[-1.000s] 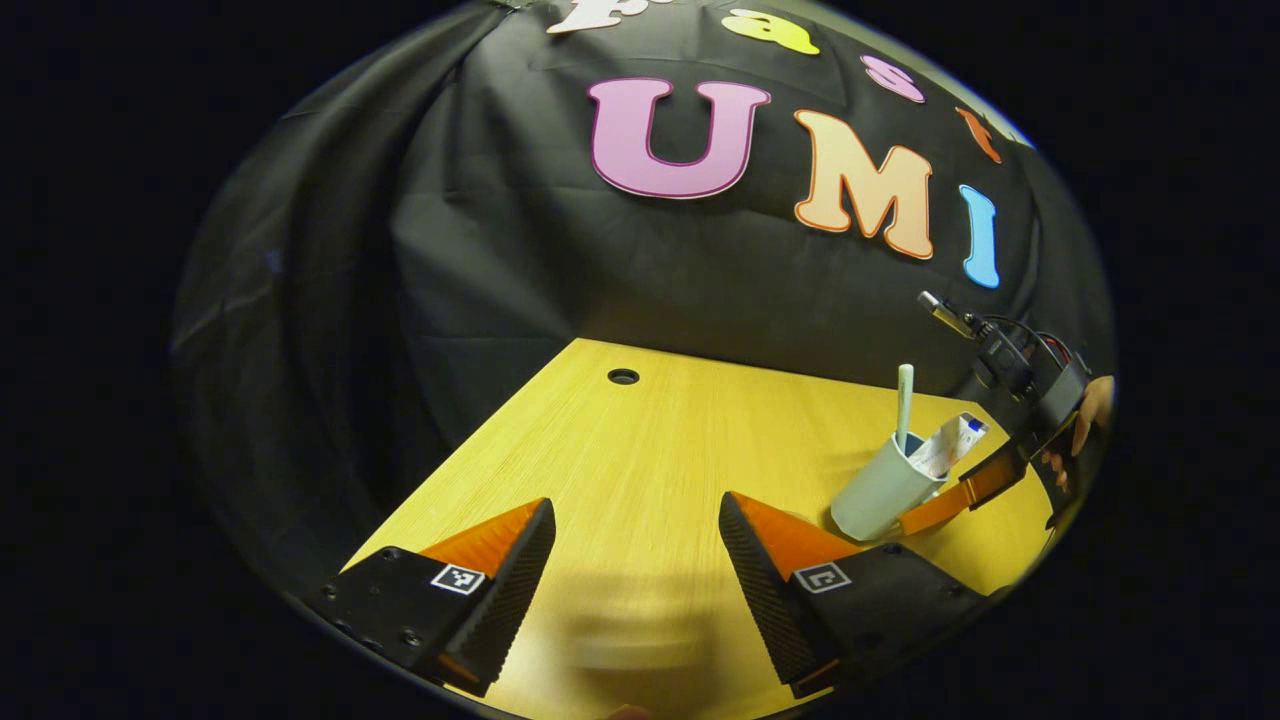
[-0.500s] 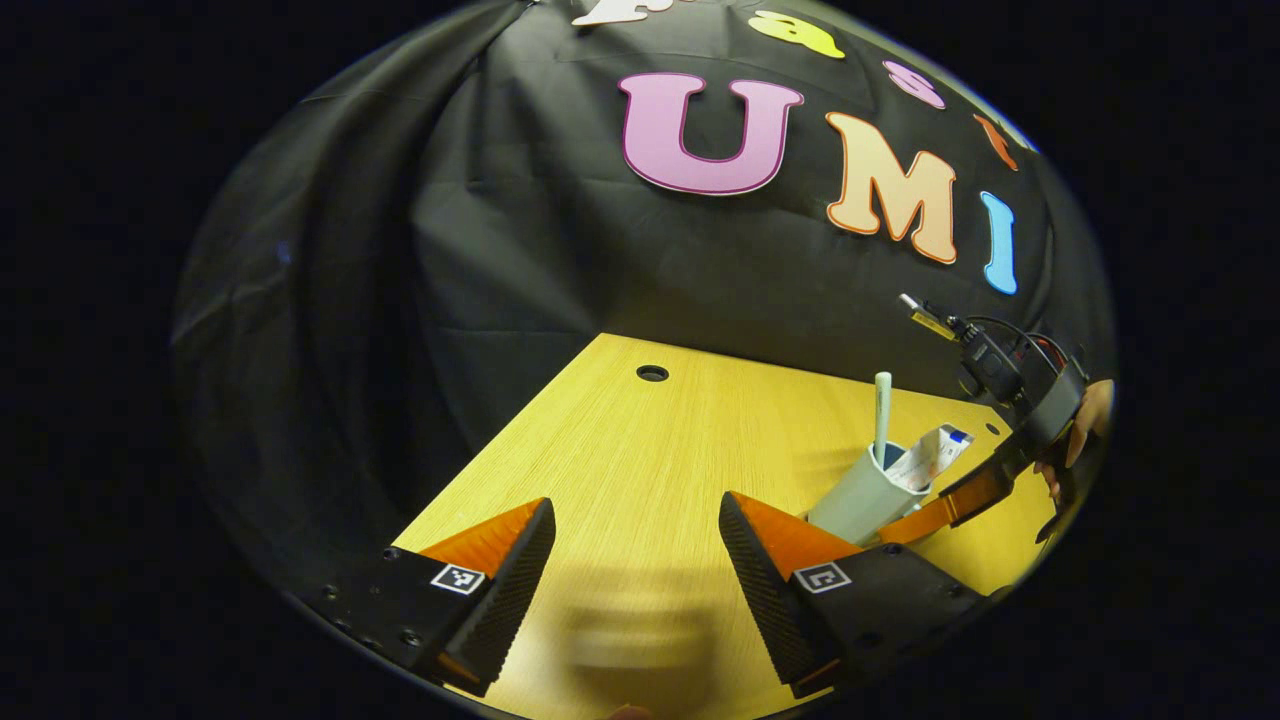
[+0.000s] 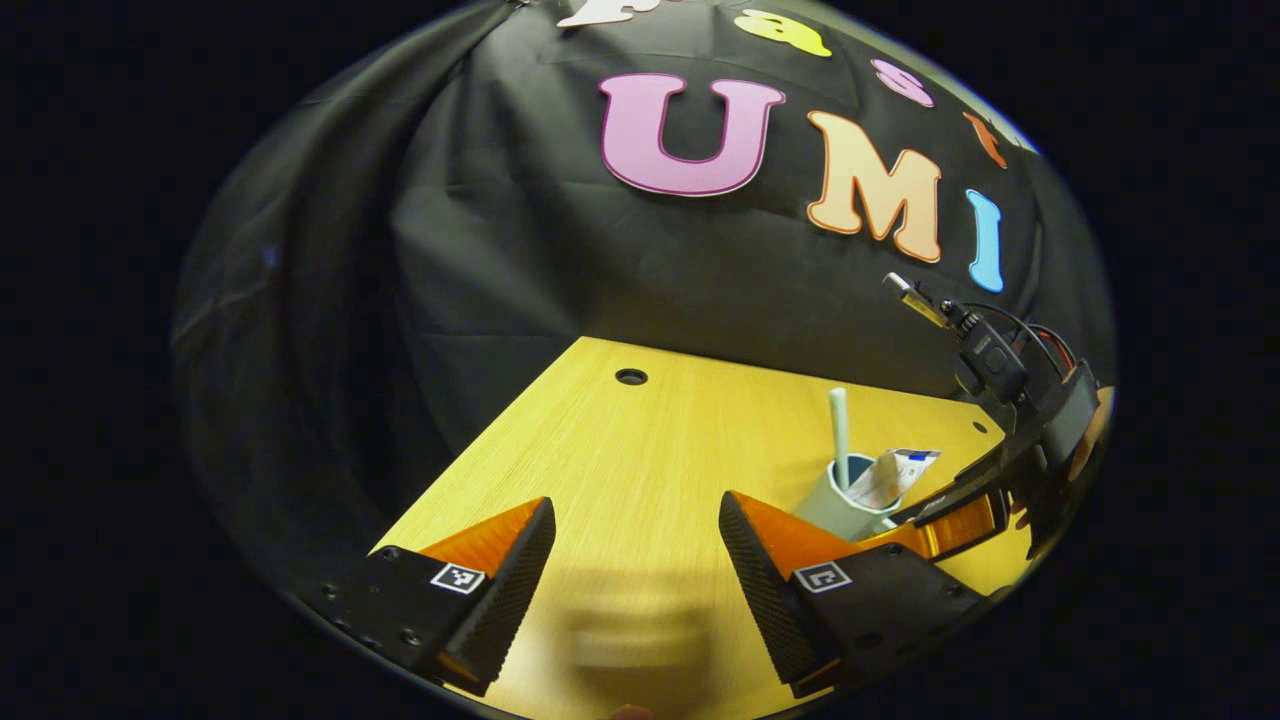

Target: Put the toothbrush and toothpaste on the desktop into the cup, then pick up the cup and place it on the coaster on the desktop.

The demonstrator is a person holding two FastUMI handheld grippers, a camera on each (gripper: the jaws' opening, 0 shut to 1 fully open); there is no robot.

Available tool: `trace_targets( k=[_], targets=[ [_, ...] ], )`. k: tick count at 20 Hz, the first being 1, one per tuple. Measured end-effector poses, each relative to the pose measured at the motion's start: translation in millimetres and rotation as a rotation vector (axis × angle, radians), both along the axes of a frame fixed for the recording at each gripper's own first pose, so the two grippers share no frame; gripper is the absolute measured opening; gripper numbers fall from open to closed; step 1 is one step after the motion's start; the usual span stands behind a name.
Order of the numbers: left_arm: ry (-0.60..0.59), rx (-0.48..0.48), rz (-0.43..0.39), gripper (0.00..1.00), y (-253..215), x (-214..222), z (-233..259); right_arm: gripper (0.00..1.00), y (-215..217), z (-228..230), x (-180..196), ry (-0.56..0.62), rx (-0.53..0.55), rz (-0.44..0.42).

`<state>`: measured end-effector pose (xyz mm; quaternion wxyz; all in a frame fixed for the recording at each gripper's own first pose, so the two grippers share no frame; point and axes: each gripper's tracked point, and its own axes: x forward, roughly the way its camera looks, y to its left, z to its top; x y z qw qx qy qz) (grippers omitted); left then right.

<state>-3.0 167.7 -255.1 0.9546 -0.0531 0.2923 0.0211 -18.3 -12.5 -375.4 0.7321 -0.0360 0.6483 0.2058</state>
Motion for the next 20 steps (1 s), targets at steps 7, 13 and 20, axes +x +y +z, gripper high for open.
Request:
trace_targets(
  k=[7, 13, 20],
  targets=[
    [-0.035, 0.030, -0.057, 0.95, -76.5, -1.7, 23.3, 0.99, -71.3, 39.4, -3.1, -0.221, 0.081, -0.070],
    [-0.081, 0.035, -0.101, 0.95, -155.5, -7.4, 51.9, 0.99, -158.2, 82.0, -5.7, -0.353, 0.130, -0.195],
    [-0.131, 0.000, -0.228, 0.95, -243.5, -11.7, 77.6, 0.94, -248.7, 142.6, 22.8, -0.643, 0.089, -0.369]
  ],
)
